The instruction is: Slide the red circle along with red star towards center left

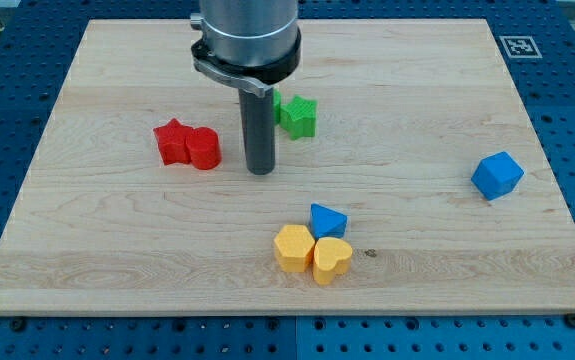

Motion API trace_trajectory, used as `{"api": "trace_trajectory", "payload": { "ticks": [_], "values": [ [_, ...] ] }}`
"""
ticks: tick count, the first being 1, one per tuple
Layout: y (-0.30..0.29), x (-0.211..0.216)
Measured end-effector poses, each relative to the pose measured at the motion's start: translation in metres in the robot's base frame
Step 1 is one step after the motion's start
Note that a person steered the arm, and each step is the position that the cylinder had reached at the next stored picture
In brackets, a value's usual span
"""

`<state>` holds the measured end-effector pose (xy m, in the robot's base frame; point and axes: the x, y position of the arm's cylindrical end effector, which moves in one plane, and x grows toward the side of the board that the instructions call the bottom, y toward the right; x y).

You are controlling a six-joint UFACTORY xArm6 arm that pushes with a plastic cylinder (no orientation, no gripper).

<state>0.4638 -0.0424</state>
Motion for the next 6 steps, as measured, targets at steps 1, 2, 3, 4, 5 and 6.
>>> {"api": "trace_trajectory", "payload": {
  "ticks": [1,2,3,4,5,6],
  "values": [
    [-0.023,-0.004],
    [-0.033,-0.013],
    [-0.047,-0.018],
    [-0.063,-0.018],
    [-0.078,-0.018],
    [-0.095,-0.020]
  ]
}}
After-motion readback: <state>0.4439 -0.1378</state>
